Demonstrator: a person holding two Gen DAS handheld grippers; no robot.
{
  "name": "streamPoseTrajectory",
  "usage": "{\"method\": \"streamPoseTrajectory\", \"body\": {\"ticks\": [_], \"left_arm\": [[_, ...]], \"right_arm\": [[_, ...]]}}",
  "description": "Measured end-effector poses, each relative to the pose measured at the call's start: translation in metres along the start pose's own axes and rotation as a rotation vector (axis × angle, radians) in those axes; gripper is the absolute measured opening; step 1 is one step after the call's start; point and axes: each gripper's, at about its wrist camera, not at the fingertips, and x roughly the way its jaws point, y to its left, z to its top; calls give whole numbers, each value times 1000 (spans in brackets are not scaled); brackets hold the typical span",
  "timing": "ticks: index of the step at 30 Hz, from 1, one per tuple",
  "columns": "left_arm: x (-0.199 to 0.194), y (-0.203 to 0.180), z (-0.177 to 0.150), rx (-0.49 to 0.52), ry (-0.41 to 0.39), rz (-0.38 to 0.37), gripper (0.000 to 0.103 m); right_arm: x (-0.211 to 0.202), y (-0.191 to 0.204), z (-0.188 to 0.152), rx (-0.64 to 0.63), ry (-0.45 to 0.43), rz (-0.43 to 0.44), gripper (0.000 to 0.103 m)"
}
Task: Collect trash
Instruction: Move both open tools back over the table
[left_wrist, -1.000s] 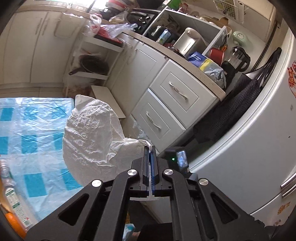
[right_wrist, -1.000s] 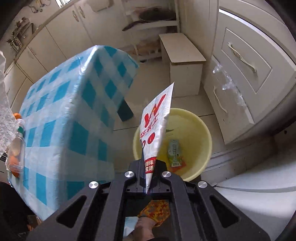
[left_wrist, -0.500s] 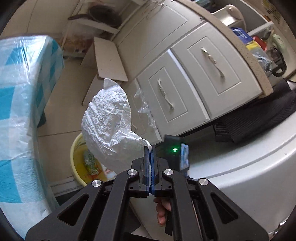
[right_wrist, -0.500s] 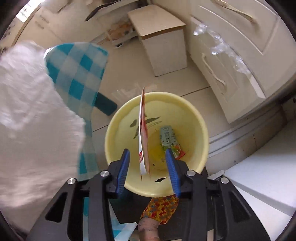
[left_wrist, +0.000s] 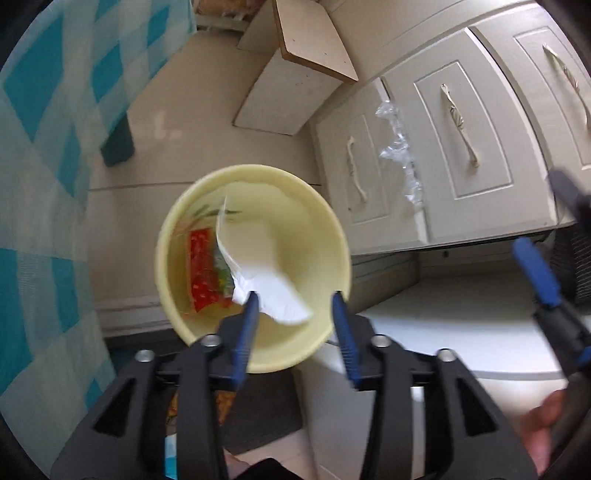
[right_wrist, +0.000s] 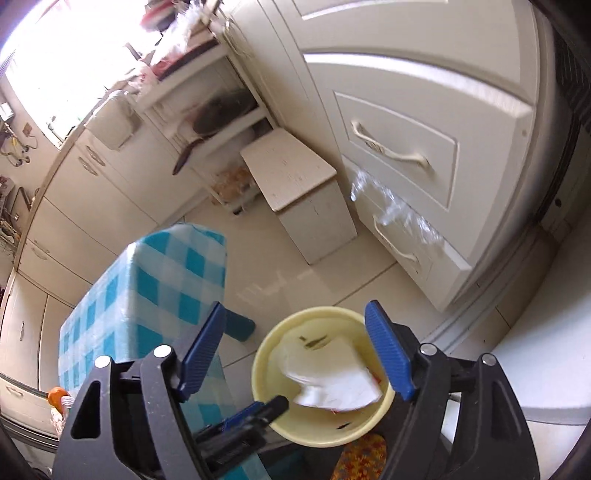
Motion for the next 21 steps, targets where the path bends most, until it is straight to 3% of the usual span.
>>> {"method": "streamPoseTrajectory", "body": {"ticks": [2,7,13,21], "left_arm": [[-14,-6,-6,50,-33,63,60],[-66,-14,-24,188,-161,219,78],[-132,-15,-53,311,-311,349,86],[-190,6,-82,355,-389,439,89]], "right_arm": [[-2,5,4,0,-14,2,81],[-7,18,10,10,-22,-3,86],[-26,35,4,13,-71,11,90],[-45,69,-6,-3,-112,43,92]]}}
